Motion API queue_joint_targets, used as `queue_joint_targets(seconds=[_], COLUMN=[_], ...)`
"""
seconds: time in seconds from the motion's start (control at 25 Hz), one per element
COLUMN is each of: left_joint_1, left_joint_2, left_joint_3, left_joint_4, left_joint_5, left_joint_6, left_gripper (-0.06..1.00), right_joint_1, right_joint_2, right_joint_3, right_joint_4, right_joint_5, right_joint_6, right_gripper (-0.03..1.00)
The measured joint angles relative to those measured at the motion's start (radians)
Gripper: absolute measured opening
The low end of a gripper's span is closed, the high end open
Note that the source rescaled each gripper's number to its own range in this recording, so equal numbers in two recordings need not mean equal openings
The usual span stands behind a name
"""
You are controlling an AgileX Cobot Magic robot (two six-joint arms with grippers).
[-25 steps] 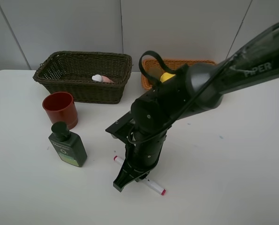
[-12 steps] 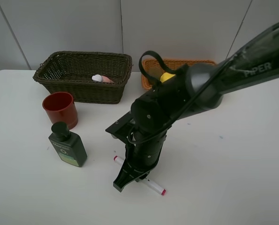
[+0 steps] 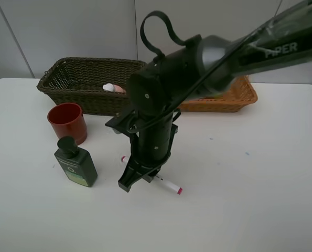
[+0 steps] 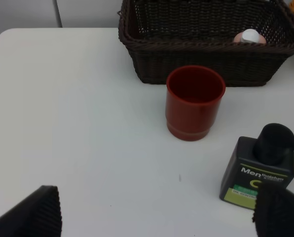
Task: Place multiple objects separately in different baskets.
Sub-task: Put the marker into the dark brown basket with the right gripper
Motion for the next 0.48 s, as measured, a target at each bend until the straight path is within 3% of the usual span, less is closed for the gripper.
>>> queue_joint_targets(seconds=[0.28, 0.48], left_joint_1=[0.0, 0.0], left_joint_2=[0.0, 0.0], left_joint_3=[0.0, 0.0], left_joint_4=[0.0, 0.0], left_joint_5=[0.0, 0.0], left_joint_6=[0.0, 0.0], left_gripper=[1.0, 1.0], right_joint_1=[0.0, -0.004], right_joint_2=[0.0, 0.001], right_joint_3=[-0.219, -0.327], right_joint_4=[-0.079, -0.132], right_joint_5=[0.04, -0.034], right_joint_6=[0.0, 0.0], right_gripper=[0.0, 0.0])
